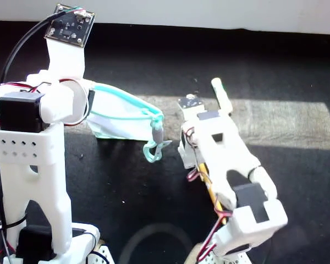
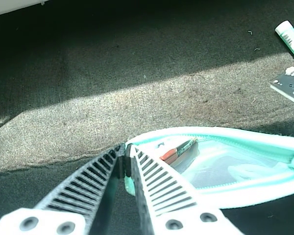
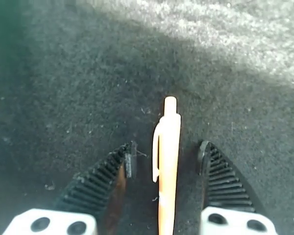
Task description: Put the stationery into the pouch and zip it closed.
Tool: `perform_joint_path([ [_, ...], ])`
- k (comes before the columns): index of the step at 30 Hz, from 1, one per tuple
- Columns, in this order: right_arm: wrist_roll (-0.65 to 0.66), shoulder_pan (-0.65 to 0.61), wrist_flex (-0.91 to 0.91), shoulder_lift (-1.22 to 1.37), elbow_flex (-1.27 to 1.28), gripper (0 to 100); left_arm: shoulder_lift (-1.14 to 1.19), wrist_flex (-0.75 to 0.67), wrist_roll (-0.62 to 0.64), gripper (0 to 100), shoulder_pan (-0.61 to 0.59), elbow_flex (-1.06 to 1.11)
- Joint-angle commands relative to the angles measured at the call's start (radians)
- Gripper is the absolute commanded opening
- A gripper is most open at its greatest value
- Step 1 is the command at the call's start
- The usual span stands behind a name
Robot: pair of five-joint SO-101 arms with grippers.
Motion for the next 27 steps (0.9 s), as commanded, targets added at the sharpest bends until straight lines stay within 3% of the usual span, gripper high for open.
perform_joint_path([
  [1,-0.009,-0.005,-0.007,0.07,-0.073,19.7,0.005,0.023,0.012,1,0.036,0.027],
  [7,-0.003,-0.004,-0.048,0.119,-0.071,0.0,0.005,0.023,0.012,1,0.035,0.027],
  [17,-0.009,0.071,-0.053,0.047,-0.07,0.5,0.005,0.023,0.012,1,0.035,0.027],
  [27,-0.008,0.12,0.067,-0.598,-0.071,0.5,0.005,0.023,0.012,1,0.035,0.027],
])
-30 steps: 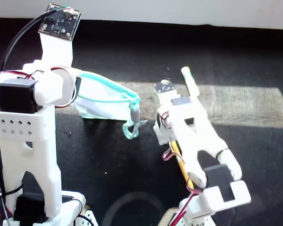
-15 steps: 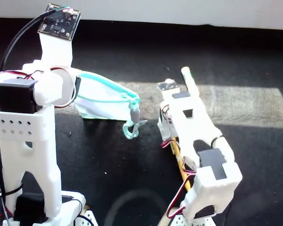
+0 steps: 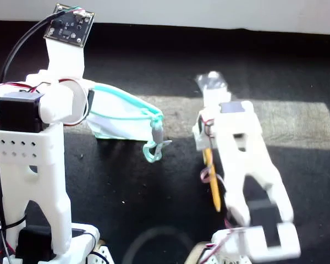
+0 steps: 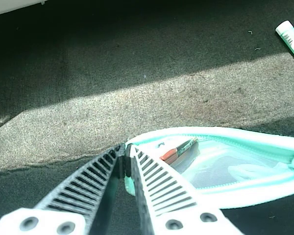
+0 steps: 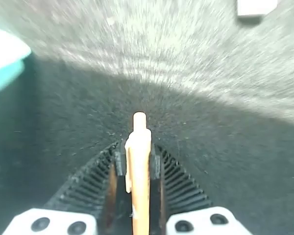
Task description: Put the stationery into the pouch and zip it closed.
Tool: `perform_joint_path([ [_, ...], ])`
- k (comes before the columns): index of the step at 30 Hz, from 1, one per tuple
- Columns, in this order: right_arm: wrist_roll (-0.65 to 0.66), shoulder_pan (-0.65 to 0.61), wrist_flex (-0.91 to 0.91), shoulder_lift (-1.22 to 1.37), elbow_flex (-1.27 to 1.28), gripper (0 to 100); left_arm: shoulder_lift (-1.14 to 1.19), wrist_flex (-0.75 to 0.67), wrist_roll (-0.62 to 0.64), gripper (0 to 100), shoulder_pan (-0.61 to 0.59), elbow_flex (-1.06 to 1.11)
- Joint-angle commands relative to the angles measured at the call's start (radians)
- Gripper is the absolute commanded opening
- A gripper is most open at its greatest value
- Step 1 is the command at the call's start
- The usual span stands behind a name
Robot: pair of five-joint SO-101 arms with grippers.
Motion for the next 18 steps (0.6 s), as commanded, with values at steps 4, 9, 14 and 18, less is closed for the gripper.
perform_joint_path([
  [4,-0.005,0.01,-0.008,-0.535,-0.03,0.5,0.005,0.023,0.012,1,0.035,0.027],
  [9,-0.006,-0.028,-0.232,-0.786,-0.116,0.5,0.005,0.023,0.012,1,0.038,0.027],
  [14,-0.008,-0.133,-0.437,-0.84,-0.176,0.5,0.005,0.023,0.012,1,0.039,0.027],
  [18,-0.008,-0.275,-0.552,-0.839,-0.214,0.5,0.005,0.023,0.012,1,0.039,0.027],
])
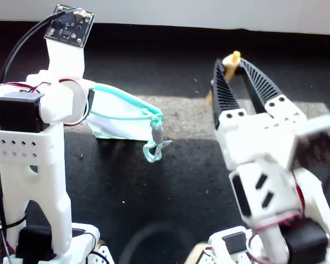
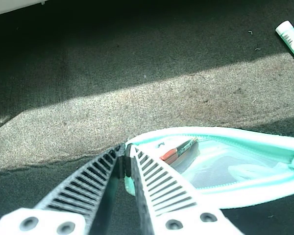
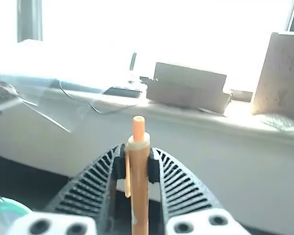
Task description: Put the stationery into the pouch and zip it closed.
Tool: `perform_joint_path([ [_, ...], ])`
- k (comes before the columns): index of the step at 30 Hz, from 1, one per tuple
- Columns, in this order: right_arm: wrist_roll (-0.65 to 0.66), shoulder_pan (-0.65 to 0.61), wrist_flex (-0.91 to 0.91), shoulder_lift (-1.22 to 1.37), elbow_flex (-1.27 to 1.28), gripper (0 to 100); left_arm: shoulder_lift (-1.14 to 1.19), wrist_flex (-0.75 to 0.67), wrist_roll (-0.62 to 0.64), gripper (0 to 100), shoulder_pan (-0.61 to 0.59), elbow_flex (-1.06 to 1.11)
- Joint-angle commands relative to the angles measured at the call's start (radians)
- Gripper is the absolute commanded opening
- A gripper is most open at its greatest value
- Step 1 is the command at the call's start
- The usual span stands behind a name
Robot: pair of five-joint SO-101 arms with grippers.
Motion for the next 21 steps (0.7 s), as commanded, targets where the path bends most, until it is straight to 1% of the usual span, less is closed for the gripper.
perform_joint_path([
  [1,-0.008,-0.128,-0.139,-0.004,-0.048,0.5,0.005,0.023,0.012,1,0.039,0.027],
  [4,-0.008,-0.223,-0.248,0.012,-0.041,0.5,0.005,0.023,0.012,1,0.041,0.027],
  [6,-0.003,-0.269,-0.257,0.068,-0.033,0.5,0.007,0.021,0.012,1,0.041,0.027],
  [13,-0.006,-0.317,-0.257,0.243,-0.031,0.5,0.007,0.015,0.012,1,0.041,0.018],
  [17,-0.006,-0.377,-0.257,0.28,-0.024,0.5,0.008,-0.038,0.014,1,0.038,0.025],
  [21,-0.006,-0.407,-0.254,0.32,-0.027,0.5,0.008,-0.046,0.014,1,0.038,0.025],
])
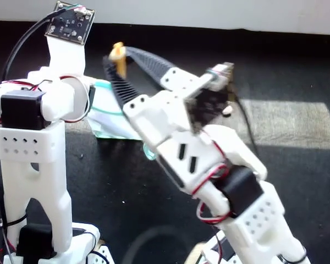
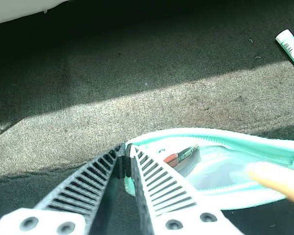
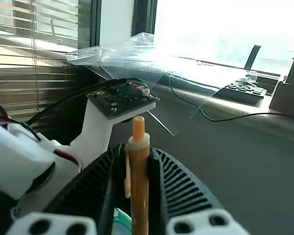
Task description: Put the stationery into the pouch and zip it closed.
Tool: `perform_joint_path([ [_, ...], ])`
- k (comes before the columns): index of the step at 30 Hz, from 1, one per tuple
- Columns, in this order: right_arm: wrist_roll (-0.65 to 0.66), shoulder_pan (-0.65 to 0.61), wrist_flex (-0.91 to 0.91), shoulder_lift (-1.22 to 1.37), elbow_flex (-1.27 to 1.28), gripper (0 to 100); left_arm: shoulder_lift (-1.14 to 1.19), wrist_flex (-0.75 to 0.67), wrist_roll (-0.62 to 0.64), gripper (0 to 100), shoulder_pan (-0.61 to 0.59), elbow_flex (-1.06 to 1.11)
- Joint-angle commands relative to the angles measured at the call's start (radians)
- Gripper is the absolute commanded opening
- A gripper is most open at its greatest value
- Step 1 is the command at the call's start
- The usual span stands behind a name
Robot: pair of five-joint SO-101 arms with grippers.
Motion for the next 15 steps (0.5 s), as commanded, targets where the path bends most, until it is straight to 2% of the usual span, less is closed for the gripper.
perform_joint_path([
  [1,-0.006,-0.016,-0.019,0.022,-0.021,0.5,0.01,-0.006,0.014,1,0.036,0.024],
  [7,-0.006,-0.015,-0.016,0.038,-0.008,0.5,0.122,-0.014,0.014,1,0.035,0.015],
  [15,0.0,0.061,-0.01,0.039,0.243,0.5,0.162,-0.014,0.014,1,0.035,-0.005],
])
